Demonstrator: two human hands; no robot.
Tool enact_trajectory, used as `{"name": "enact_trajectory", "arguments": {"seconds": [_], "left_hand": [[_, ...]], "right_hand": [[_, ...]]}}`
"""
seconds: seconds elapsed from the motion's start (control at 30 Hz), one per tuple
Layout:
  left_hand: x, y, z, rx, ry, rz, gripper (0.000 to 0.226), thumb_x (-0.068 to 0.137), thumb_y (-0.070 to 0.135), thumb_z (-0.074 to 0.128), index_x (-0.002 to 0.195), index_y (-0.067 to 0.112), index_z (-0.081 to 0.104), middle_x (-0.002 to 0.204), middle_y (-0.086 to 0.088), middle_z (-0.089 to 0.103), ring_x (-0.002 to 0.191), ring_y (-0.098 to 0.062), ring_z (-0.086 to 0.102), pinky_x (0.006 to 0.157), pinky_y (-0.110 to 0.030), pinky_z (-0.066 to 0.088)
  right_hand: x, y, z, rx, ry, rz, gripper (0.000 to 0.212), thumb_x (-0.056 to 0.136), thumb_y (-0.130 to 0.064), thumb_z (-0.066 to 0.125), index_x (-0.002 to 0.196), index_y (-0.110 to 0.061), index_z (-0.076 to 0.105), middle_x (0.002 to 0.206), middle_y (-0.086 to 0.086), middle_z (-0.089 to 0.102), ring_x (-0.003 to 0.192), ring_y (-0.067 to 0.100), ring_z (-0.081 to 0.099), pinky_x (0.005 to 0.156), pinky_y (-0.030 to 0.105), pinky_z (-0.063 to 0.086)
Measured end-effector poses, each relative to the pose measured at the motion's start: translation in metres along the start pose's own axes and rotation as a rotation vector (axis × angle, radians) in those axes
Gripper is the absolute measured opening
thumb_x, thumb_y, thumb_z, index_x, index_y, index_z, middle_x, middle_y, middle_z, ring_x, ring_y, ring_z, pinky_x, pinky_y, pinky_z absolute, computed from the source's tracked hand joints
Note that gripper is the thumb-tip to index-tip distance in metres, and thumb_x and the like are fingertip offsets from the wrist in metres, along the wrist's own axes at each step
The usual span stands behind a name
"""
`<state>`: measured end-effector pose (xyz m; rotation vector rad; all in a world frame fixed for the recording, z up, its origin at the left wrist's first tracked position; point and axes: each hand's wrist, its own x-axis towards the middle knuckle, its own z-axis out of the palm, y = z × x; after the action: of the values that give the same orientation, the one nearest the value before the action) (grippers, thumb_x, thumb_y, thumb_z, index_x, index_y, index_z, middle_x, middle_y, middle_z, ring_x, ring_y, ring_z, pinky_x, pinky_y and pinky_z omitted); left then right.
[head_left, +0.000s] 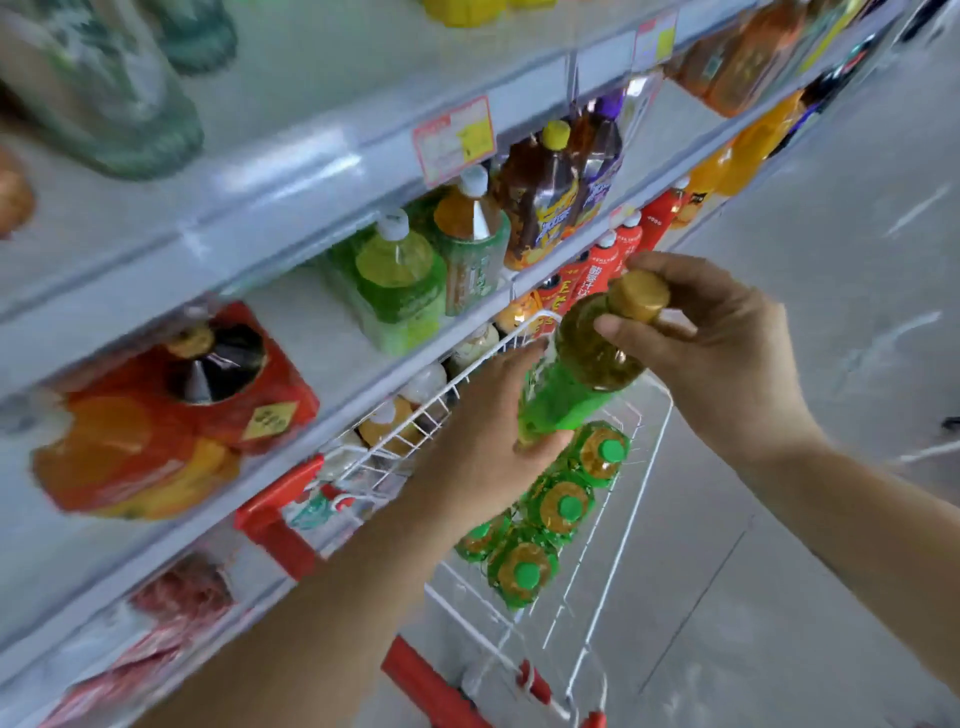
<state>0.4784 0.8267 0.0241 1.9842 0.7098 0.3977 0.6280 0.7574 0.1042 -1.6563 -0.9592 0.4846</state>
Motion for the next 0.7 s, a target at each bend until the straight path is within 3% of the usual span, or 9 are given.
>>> {"name": "enact_trajectory", "arguments": {"seconds": [0.1,0.2,0.27,0.33,0.47,0.6,0.7], "left_hand": [[-0.043,0.033,-0.029,-0.091,0.143,-0.012,0.076,0.075,0.043,0.067,0.140,0.028,0.030,0.134,0.007,0.044,0.123,-0.001,0.043,0.102,-0.021,0.039],[-0.098,0.052,-0.068,-0.200,0.191,-0.058,0.078,0.072,0.043,0.069,0.139,0.032,0.030,0.134,0.006,0.049,0.125,-0.005,0.047,0.103,-0.029,0.042],[-0.140,0.058,-0.104,-0.281,0.156,-0.115,0.065,0.072,0.035,0.075,0.126,0.045,0.041,0.122,0.021,0.058,0.116,0.002,0.053,0.096,-0.023,0.046],[-0.183,0.064,-0.141,-0.351,0.089,-0.192,0.057,0.067,0.035,0.076,0.111,0.055,0.047,0.110,0.028,0.062,0.105,0.006,0.059,0.087,-0.016,0.048],[-0.257,0.075,-0.200,-0.401,0.058,-0.309,0.064,0.066,0.030,0.073,0.123,0.046,0.046,0.118,0.012,0.063,0.108,-0.007,0.061,0.092,-0.036,0.053],[-0.320,0.091,-0.229,-0.333,0.258,-0.354,0.061,0.065,0.037,0.076,0.117,0.047,0.047,0.114,0.017,0.062,0.108,-0.005,0.060,0.090,-0.037,0.053],[-0.358,0.096,-0.240,-0.274,0.510,-0.350,0.055,0.073,0.024,0.079,0.110,0.049,0.044,0.111,0.022,0.059,0.105,-0.002,0.058,0.086,-0.023,0.053]], "right_hand": [[-0.035,-0.052,0.028,0.217,-0.022,0.033,0.032,0.067,-0.010,0.076,0.090,-0.028,0.063,0.072,-0.018,0.066,0.074,-0.002,0.060,0.072,0.015,0.050],[-0.068,-0.091,0.056,0.418,-0.128,0.071,0.037,0.057,-0.033,0.083,0.091,-0.027,0.067,0.078,-0.013,0.068,0.077,0.003,0.061,0.073,0.016,0.050],[-0.085,-0.113,0.075,0.542,-0.213,0.106,0.050,0.048,-0.046,0.087,0.093,-0.029,0.071,0.083,-0.009,0.070,0.080,0.007,0.063,0.074,0.019,0.051],[-0.098,-0.134,0.094,0.655,-0.318,0.149,0.055,0.046,-0.044,0.088,0.096,-0.028,0.072,0.087,-0.004,0.072,0.083,0.011,0.065,0.074,0.022,0.052],[-0.123,-0.183,0.134,0.855,-0.604,0.217,0.053,0.055,-0.027,0.087,0.104,-0.020,0.069,0.095,0.008,0.070,0.089,0.020,0.066,0.078,0.029,0.054],[-0.147,-0.231,0.175,0.914,-0.779,0.245,0.061,0.053,-0.021,0.087,0.111,-0.017,0.066,0.097,0.015,0.068,0.094,0.026,0.065,0.080,0.034,0.054],[-0.172,-0.262,0.203,0.785,-0.802,0.246,0.077,0.048,-0.034,0.090,0.117,-0.022,0.059,0.105,0.009,0.068,0.098,0.023,0.065,0.083,0.036,0.054]]}}
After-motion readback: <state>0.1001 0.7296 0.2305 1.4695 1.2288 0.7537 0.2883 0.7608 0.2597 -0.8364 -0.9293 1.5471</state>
